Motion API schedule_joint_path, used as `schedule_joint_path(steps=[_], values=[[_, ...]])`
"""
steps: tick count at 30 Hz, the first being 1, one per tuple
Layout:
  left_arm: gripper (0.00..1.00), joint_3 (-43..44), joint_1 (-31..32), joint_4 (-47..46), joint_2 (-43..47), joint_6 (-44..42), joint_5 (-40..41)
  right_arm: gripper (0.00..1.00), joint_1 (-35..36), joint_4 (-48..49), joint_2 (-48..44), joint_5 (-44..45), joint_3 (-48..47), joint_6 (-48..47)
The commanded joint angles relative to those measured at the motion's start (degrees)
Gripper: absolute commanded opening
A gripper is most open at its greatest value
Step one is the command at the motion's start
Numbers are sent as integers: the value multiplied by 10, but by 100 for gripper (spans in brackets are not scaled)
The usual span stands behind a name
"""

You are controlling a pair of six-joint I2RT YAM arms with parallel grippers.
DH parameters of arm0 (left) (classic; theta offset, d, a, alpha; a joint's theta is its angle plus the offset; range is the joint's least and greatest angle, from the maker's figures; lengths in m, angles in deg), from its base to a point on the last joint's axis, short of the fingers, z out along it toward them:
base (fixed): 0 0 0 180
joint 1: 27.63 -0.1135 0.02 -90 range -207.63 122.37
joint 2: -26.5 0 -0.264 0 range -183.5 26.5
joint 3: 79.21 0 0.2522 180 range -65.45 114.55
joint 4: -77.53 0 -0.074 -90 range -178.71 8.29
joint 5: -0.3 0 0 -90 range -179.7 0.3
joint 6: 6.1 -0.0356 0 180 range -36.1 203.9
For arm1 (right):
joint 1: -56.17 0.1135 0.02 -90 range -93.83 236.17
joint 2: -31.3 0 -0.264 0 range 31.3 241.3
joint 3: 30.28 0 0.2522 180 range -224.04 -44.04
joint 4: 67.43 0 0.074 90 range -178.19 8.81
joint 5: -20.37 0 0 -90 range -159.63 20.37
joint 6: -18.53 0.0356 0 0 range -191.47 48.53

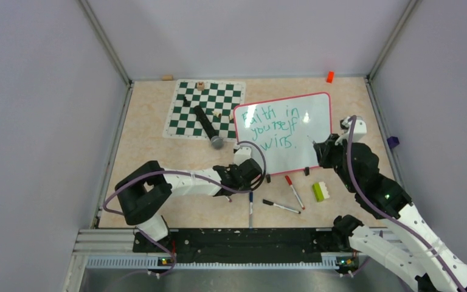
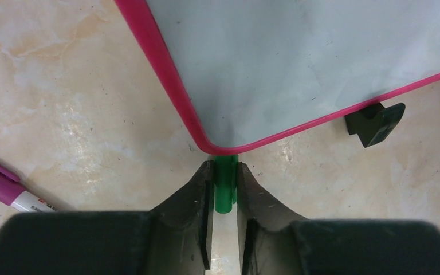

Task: Write a sentence on the whiteboard
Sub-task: Close the whiteboard marker at the center of the board.

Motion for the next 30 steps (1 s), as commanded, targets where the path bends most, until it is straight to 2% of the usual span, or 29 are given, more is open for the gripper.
schedule_joint_path(steps=[1,2,3,6,12,15,18,21,25,27,30], values=[[13,-39,3,-22,26,45,1,0,-6,19,-4,-8,-28,-9],[4,-56,3,-32,39,53,0,0,-6,18,-5,-11,-27,-9],[0,-71,3,-40,56,59,-1,0,-6,17,-6,-14,-27,-11],[0,-95,3,-35,109,64,4,0,-6,18,-3,-31,-26,-17],[0,-64,2,82,199,74,46,0,-6,44,-7,-117,-16,-26],[0,-48,-2,112,256,86,60,0,-6,81,-11,-190,4,6],[0,-47,-11,105,321,112,73,0,-6,124,-11,-233,34,48],[0,-65,-40,64,393,169,79,0,-2,188,-16,-280,80,92],[0,-127,-102,-47,475,262,48,0,28,324,-35,-296,162,135],[0,-166,-126,-120,497,306,43,0,60,378,-37,-279,189,134],[0,-191,-146,-170,498,381,44,0,120,427,-27,-228,209,103]])
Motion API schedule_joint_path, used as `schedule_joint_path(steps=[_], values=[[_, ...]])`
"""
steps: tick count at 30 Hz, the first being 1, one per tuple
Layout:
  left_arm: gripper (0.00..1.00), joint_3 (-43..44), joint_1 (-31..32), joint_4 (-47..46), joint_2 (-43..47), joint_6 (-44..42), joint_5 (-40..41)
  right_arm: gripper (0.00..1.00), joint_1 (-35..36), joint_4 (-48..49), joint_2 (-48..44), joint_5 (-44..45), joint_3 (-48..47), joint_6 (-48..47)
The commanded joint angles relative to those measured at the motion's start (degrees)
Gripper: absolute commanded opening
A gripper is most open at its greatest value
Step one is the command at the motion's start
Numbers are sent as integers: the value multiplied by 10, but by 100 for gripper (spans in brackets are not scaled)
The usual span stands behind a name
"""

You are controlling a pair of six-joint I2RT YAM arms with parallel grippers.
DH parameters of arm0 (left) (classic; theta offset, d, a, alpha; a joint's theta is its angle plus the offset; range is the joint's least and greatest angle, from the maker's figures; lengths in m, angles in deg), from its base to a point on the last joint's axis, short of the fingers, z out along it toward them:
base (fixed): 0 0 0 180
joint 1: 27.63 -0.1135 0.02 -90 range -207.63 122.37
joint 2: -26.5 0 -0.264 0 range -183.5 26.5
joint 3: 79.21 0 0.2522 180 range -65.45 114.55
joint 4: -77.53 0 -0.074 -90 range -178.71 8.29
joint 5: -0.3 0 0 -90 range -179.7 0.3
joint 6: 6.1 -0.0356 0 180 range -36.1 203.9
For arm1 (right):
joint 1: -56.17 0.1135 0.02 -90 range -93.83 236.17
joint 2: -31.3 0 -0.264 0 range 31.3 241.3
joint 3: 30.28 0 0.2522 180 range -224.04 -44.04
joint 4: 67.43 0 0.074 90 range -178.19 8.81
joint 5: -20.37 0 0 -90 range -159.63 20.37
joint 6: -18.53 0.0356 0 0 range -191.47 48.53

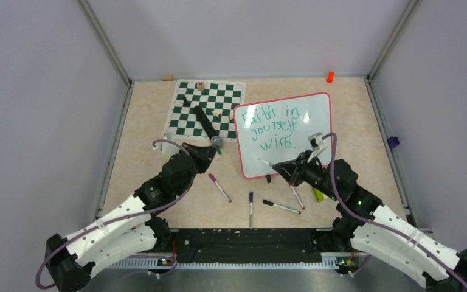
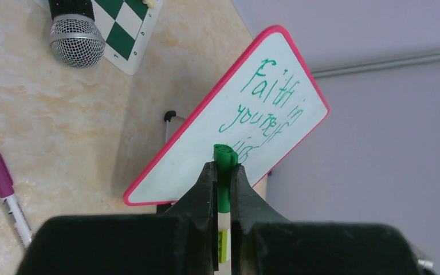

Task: Write a sentence on the whiteboard
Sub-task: Close the whiteboard marker at the center of the board.

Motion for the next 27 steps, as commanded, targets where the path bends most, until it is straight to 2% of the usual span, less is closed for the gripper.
schedule_joint_path(steps=[1,4,8,11,21,27], values=[[0,-41,-22,-120,-8,146,-3,0,74,167,4,45,13,-17],[0,-61,-22,-170,-23,198,-9,0,100,214,28,68,28,-42],[0,-103,-22,-280,-45,250,-30,0,103,265,71,80,37,-58],[0,-116,-22,-304,-50,273,-36,0,104,294,103,78,33,-64],[0,-102,-22,-292,-49,247,-48,0,107,341,175,52,19,-53],[0,-112,-22,-291,-37,251,-41,0,111,329,195,34,-2,-67]])
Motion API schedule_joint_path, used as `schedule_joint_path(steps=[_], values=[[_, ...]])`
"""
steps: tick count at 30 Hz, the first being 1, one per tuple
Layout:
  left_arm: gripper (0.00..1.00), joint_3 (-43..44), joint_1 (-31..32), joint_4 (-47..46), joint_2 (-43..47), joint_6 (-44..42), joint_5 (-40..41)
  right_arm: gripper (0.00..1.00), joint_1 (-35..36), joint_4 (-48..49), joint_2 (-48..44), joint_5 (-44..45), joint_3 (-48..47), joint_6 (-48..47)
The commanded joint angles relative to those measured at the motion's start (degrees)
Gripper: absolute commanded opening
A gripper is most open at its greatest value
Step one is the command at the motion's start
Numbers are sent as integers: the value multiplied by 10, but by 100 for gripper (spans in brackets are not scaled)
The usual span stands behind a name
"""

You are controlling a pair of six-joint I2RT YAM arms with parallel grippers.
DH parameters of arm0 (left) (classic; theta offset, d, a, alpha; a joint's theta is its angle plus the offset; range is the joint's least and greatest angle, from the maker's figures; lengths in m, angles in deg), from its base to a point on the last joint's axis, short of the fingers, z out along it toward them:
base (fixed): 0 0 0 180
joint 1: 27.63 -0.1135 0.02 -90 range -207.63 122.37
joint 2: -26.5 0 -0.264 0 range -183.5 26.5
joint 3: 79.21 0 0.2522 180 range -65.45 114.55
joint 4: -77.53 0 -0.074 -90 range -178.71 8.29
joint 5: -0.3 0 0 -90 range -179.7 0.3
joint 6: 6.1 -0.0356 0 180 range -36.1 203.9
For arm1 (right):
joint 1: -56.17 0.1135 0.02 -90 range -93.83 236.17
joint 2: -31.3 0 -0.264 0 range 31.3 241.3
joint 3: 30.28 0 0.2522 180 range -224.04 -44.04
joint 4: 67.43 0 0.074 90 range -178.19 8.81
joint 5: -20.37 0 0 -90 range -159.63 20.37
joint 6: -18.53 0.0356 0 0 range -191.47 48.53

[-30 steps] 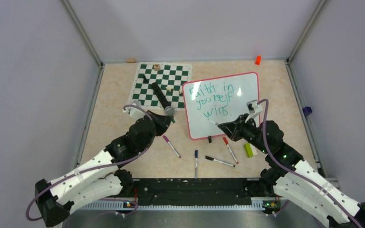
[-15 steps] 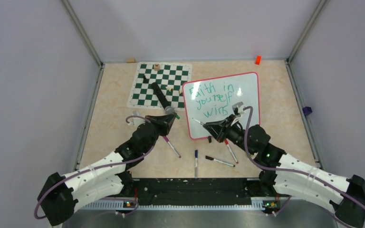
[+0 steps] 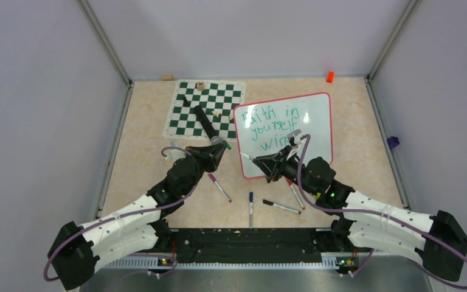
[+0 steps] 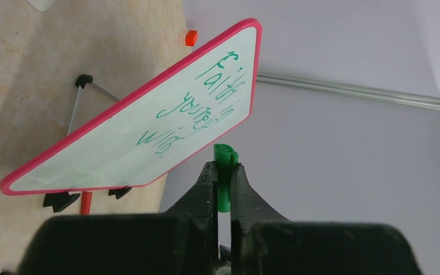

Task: Write a sentence on the whiteboard
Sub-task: Close the whiteboard marker at the center of the board.

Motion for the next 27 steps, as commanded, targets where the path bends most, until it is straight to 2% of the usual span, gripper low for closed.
schedule_joint_path(steps=[1,27], values=[[0,4,-2,-28,13,4,3,0,11,22,18,-20,-41,-18],[0,3,-2,-42,-5,13,-7,0,17,35,52,-25,-75,-45]])
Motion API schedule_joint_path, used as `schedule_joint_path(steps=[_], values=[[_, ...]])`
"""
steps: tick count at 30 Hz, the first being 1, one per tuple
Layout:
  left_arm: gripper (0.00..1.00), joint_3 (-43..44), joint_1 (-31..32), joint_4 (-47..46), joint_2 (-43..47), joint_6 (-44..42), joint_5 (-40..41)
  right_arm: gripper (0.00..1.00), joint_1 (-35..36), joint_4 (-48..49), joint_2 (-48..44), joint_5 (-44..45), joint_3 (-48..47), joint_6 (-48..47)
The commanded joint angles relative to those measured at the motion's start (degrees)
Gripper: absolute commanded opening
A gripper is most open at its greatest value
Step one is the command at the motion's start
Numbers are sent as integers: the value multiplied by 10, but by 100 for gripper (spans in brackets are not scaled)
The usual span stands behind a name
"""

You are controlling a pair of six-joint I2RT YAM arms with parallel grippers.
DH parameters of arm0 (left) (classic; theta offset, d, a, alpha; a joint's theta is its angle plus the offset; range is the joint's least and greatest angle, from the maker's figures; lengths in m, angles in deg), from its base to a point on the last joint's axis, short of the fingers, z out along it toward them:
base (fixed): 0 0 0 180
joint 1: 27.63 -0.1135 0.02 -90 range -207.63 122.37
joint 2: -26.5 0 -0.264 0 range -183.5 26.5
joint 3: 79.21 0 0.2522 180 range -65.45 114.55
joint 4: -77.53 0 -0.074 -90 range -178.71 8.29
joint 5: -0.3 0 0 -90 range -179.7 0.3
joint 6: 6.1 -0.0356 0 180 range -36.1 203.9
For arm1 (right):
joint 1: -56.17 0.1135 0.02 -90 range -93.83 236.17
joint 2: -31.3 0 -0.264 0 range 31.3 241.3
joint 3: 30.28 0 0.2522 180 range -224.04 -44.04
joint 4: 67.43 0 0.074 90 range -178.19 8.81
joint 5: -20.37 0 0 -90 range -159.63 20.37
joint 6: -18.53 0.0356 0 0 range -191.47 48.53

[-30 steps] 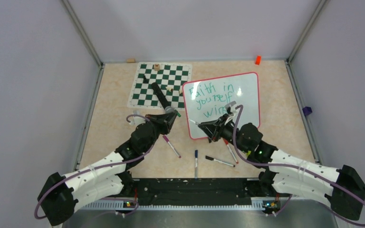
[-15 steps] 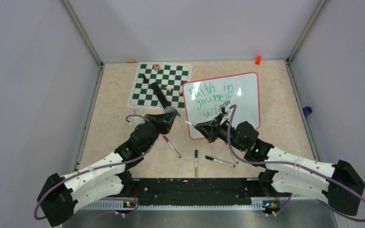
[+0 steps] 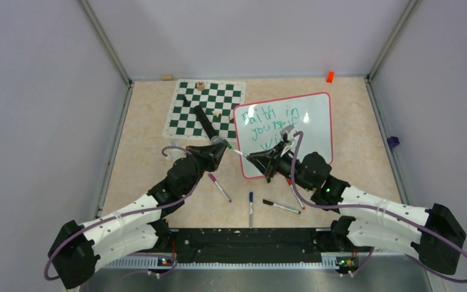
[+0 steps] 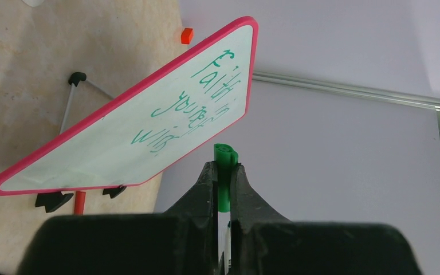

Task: Write a sentence on the whiteboard
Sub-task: Close the whiteboard marker at the center of the board.

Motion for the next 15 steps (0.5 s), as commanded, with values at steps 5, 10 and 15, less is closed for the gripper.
schedule_joint_path(steps=[5,10,15], values=[[0,4,-2,-31,-5,7,-6,0,7,31,15,-1,-29,-10],[0,6,-2,-28,-3,7,-7,0,7,38,21,3,-28,-8],[0,4,-1,-26,-2,7,-8,0,7,42,24,5,-28,-8]])
